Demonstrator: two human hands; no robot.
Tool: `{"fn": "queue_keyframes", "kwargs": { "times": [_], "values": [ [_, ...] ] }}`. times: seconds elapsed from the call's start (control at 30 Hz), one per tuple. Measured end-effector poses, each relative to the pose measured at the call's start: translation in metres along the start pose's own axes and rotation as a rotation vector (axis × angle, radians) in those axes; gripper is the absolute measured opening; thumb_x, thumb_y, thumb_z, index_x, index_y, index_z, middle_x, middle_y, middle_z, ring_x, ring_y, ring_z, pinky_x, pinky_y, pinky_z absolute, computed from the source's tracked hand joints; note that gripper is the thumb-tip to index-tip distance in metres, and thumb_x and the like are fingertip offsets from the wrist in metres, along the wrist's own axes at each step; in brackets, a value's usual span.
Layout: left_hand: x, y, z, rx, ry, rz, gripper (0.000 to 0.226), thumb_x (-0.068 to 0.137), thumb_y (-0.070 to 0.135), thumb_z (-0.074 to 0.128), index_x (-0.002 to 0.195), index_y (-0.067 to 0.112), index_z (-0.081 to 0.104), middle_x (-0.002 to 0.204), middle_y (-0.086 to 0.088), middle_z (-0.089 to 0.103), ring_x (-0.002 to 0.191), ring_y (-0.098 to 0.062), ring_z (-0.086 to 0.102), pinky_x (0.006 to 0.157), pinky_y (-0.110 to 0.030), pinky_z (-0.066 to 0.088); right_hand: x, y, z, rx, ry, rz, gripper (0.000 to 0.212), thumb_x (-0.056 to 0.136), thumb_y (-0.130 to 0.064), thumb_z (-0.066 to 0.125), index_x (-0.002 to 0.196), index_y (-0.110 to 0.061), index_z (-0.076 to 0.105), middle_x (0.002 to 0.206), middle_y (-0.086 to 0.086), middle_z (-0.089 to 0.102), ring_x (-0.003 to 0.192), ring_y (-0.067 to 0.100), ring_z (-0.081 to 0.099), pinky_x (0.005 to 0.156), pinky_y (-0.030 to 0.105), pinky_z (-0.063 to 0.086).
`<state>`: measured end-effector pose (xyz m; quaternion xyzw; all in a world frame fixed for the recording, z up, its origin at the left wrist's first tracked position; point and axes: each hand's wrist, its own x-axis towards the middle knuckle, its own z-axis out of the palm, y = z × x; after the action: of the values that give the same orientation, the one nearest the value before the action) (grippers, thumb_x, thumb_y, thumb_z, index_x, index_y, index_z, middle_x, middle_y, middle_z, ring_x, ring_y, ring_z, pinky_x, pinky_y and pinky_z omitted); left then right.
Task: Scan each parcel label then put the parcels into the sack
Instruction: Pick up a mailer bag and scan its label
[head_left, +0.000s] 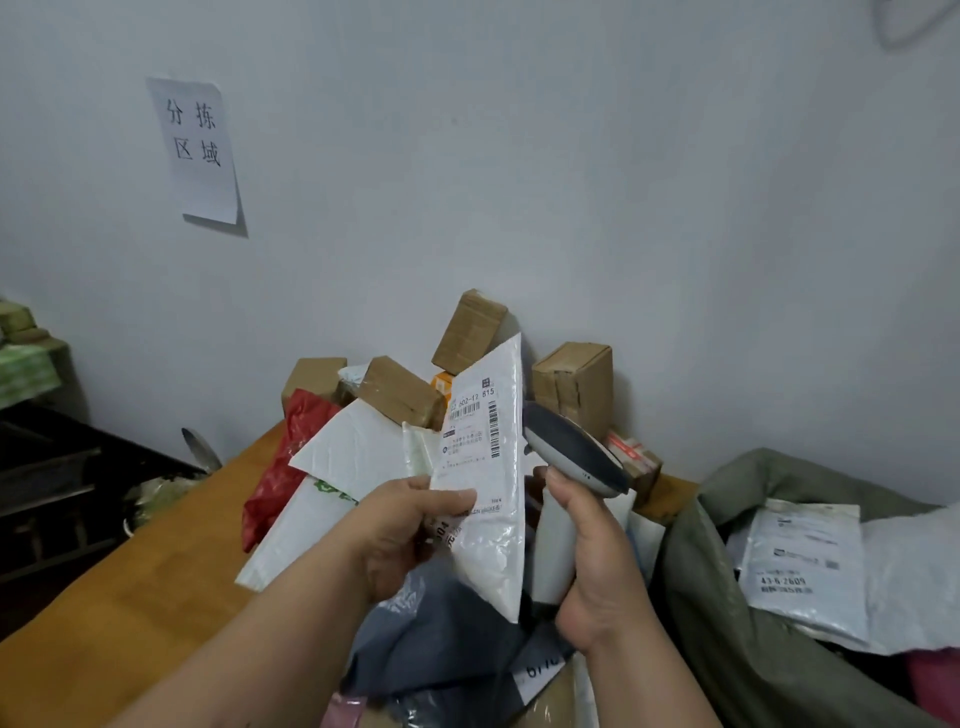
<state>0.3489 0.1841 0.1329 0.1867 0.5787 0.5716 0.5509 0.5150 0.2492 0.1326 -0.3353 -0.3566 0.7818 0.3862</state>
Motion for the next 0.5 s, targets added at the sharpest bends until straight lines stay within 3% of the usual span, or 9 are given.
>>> {"fn": "queue_keyframes", "kwargs": {
  "times": [0.03,0.1,0.13,0.2,0.3,0.4,0.5],
  "values": [
    [-0.003,-0.001,-0.002,-0.016,0.028,0.015,0.054,0.067,0.005,0.079,0.119,-0.001,0.066,0.106,-0.014,0.076,0.104,-0.033,0.07,0.094,-0.042,0.055,-0.005,0.001,-0.001,-0.016,0.043,-0.005,0.058,0.073,-0.031,0.078,0.126,-0.011,0.066,0.118,0.021,0.072,0.11,0.042,0.068,0.099,0.06,0.052],
    [-0.011,-0.002,-0.006,-0.019,0.105,0.047,0.039,0.074,-0.007,0.074,0.113,0.0,0.068,0.098,-0.013,0.077,0.089,-0.029,0.075,0.072,-0.036,0.06,-0.014,0.003,-0.004,-0.066,0.111,-0.028,0.039,0.082,-0.026,0.076,0.116,-0.007,0.07,0.101,0.017,0.076,0.094,0.034,0.073,0.082,0.048,0.06],
    [-0.015,-0.002,-0.007,-0.004,0.142,0.069,0.034,0.077,-0.008,0.073,0.109,0.003,0.069,0.094,-0.011,0.078,0.081,-0.027,0.076,0.061,-0.032,0.059,-0.019,0.004,-0.005,-0.095,0.134,-0.049,0.03,0.085,-0.024,0.074,0.109,-0.006,0.072,0.089,0.013,0.075,0.08,0.027,0.073,0.071,0.041,0.059],
    [-0.022,-0.002,-0.008,0.034,0.194,0.124,0.029,0.08,-0.006,0.073,0.105,0.009,0.069,0.089,-0.006,0.078,0.075,-0.024,0.076,0.054,-0.03,0.057,-0.027,0.004,-0.006,-0.135,0.169,-0.077,0.015,0.087,-0.022,0.073,0.094,-0.009,0.074,0.073,0.006,0.072,0.061,0.016,0.068,0.059,0.033,0.054],
    [-0.03,-0.005,-0.006,0.081,0.261,0.204,0.023,0.085,0.0,0.073,0.104,0.013,0.068,0.09,-0.004,0.078,0.073,-0.023,0.076,0.055,-0.033,0.058,-0.039,0.001,-0.005,-0.179,0.176,-0.093,0.01,0.088,-0.02,0.073,0.083,-0.011,0.074,0.069,0.007,0.069,0.058,0.017,0.064,0.06,0.034,0.051],
    [-0.038,-0.005,0.0,0.175,0.324,0.27,0.021,0.085,0.004,0.073,0.099,0.018,0.065,0.089,0.0,0.076,0.065,-0.019,0.075,0.046,-0.026,0.055,-0.047,-0.004,-0.001,-0.233,0.141,-0.106,0.012,0.089,-0.019,0.073,0.086,-0.007,0.074,0.068,0.008,0.068,0.061,0.019,0.063,0.063,0.037,0.051],
    [-0.042,-0.003,0.008,0.279,0.401,0.315,0.027,0.079,0.005,0.076,0.096,0.021,0.062,0.094,0.003,0.072,0.075,-0.023,0.072,0.049,-0.028,0.055,-0.053,-0.01,0.002,-0.259,0.076,-0.103,0.011,0.089,-0.016,0.073,0.09,-0.005,0.073,0.065,0.007,0.066,0.057,0.015,0.061,0.059,0.033,0.051]
  ]
}}
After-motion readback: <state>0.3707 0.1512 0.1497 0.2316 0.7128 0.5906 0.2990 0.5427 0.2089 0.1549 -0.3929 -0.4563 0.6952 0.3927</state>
